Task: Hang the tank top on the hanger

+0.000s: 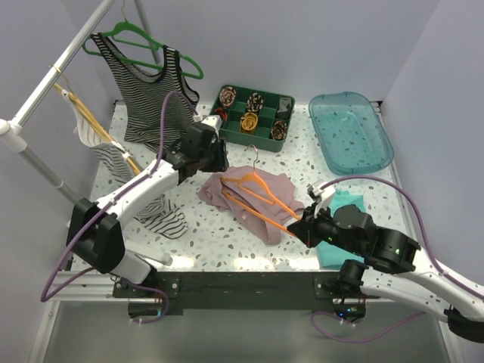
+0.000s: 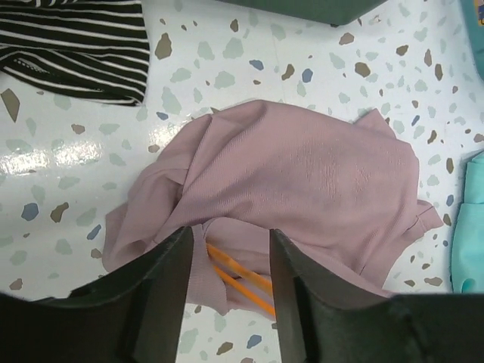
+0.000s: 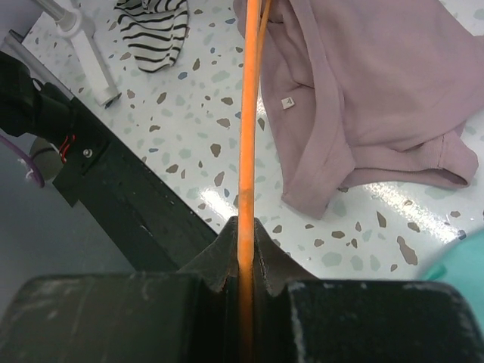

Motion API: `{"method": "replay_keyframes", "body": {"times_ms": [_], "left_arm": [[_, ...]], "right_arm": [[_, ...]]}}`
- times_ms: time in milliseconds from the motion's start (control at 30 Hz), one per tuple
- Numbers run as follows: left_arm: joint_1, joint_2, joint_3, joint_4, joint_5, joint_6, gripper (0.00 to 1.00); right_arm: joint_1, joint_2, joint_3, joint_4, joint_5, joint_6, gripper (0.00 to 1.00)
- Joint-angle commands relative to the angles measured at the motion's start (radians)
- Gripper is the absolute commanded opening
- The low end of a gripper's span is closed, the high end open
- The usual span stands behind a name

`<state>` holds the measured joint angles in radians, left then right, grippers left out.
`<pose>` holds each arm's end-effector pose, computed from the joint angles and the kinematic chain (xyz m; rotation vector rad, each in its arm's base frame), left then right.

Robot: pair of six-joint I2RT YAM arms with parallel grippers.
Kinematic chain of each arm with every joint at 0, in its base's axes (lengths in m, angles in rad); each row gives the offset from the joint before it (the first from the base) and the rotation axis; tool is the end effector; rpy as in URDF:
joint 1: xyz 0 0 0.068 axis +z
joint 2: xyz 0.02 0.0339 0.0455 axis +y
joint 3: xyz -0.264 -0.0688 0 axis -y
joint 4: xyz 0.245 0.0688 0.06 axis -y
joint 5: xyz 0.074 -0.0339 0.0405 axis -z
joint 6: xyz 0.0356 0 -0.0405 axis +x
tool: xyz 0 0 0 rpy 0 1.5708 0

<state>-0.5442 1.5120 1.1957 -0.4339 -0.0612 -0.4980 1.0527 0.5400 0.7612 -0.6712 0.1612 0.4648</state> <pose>0.2887 -0.1722 0.2832 0.0231 2.3632 -0.4490 0.0633 0.0994 0.3141 -0.5078 2.0458 0.7855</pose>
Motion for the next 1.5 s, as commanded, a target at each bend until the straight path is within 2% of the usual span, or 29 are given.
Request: {"method": "replay_keyframes", "body": {"times_ms": [0,33,100,267,300,467,800,900,933,1000,1033,1100,1133,1200,1467], "left_arm": [[-0.002,-0.032,0.022,-0.009,-0.015,0.035,0.54],[-0.005,-0.045,0.015,-0.019,-0.035,0.032,0.58],[-0.022,-0.065,-0.022,-0.032,-0.107,0.023,0.6],[-0.088,-0.115,-0.123,-0.058,-0.202,-0.007,0.56],[-0.13,-0.111,-0.131,-0.071,-0.256,-0.022,0.56],[-0.204,-0.082,-0.166,-0.098,-0.38,-0.077,0.53],[-0.212,0.014,-0.162,-0.025,-0.422,-0.076,0.51],[-0.211,0.033,-0.162,-0.011,-0.442,-0.077,0.45],[-0.212,0.036,-0.16,-0.012,-0.454,-0.077,0.37],[-0.211,0.039,-0.147,-0.028,-0.477,-0.083,0.29],[-0.211,0.042,-0.139,-0.035,-0.483,-0.083,0.19],[-0.211,0.042,-0.117,-0.055,-0.506,-0.082,0.07],[-0.212,0.042,-0.104,-0.058,-0.512,-0.082,0.03],[-0.211,0.045,-0.087,-0.074,-0.529,-0.074,0.0],[-0.209,0.05,-0.019,-0.115,-0.537,-0.045,0.0]], "right_arm": [[0.003,-0.02,-0.028,0.093,-0.017,0.008,0.0],[0.001,-0.028,-0.043,0.099,-0.006,0.014,0.0],[0.001,-0.034,-0.056,0.102,0.018,0.034,0.0],[0.001,-0.044,-0.063,0.097,0.035,0.048,0.0],[0.003,-0.045,-0.063,0.094,0.037,0.046,0.0],[0.003,-0.04,-0.054,0.091,0.035,0.043,0.0],[0.003,-0.058,-0.051,0.07,0.037,0.04,0.0],[0.001,-0.063,-0.048,0.062,0.035,0.04,0.0],[0.001,-0.063,-0.049,0.062,0.035,0.043,0.0],[0.001,-0.063,-0.051,0.061,0.026,0.041,0.0],[0.001,-0.061,-0.053,0.059,0.02,0.04,0.0],[0.003,-0.055,-0.054,0.059,-0.008,0.037,0.0],[0.001,-0.052,-0.054,0.062,-0.02,0.035,0.0],[0.001,-0.057,-0.06,0.071,-0.055,0.031,0.0],[0.003,-0.109,-0.085,0.149,-0.1,0.005,0.0]]}}
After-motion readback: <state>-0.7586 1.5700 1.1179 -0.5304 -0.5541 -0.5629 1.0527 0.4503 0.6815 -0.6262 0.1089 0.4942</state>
